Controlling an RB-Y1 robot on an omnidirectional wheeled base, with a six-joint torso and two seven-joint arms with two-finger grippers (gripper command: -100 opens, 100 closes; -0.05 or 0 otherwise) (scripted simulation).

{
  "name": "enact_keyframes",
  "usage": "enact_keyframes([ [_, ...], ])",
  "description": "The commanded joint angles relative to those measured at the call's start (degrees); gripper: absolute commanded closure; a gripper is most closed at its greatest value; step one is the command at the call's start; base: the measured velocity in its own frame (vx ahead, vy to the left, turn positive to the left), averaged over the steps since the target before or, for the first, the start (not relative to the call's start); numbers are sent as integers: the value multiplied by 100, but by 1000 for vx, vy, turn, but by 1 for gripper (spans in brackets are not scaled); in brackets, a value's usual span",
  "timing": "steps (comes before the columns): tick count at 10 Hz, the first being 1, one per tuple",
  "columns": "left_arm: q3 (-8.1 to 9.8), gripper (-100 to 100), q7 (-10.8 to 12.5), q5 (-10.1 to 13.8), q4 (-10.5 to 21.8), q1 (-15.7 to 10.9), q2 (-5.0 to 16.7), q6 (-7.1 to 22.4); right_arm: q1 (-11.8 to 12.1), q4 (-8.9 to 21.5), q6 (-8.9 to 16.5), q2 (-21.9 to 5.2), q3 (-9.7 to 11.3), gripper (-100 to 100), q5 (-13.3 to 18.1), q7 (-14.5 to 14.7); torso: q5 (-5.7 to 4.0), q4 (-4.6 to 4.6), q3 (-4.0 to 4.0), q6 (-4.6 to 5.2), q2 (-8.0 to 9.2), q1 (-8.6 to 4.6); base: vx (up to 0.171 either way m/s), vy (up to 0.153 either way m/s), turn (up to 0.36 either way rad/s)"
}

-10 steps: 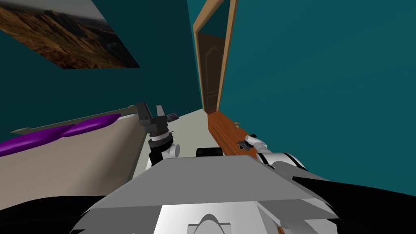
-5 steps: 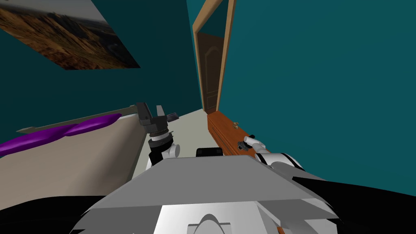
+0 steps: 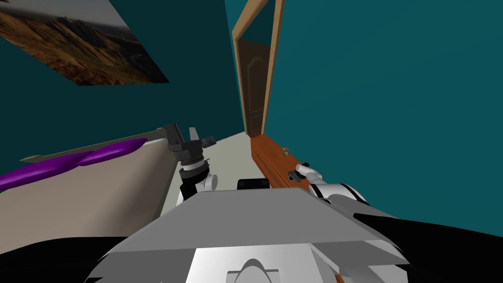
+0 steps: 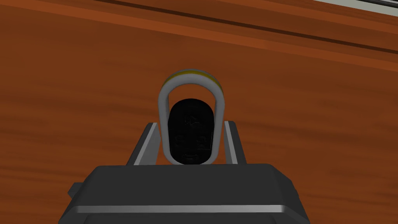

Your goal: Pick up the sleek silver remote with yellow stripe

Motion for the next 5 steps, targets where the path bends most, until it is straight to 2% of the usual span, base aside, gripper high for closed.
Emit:
enact_keyframes([
  [1, 0, 0, 0, 0, 0, 0, 0, 0, 64, -186, 154, -69, -8, 100, -15, 12, 0, 0, 0, 0, 0, 0, 10, 93, -52],
  [3, 0, 0, 0, 0, 0, 0, 0, 0, 33, -229, 317, -205, -42, 100, -101, 127, 1, 0, 2, -2, 4, 10, 0, 62, -25],
  [4, 0, 0, 0, 0, 0, 0, 0, 0, 61, -247, 261, -158, -30, 100, -70, 80, 1, 0, 3, -2, 5, 5, -1, 21, -7],
  [5, 0, 0, 0, 0, 0, 0, 0, 0, 63, -266, 289, -164, -30, 0, -70, 77, -2, -1, 2, -2, 5, -5, 0, 0, 0],
])
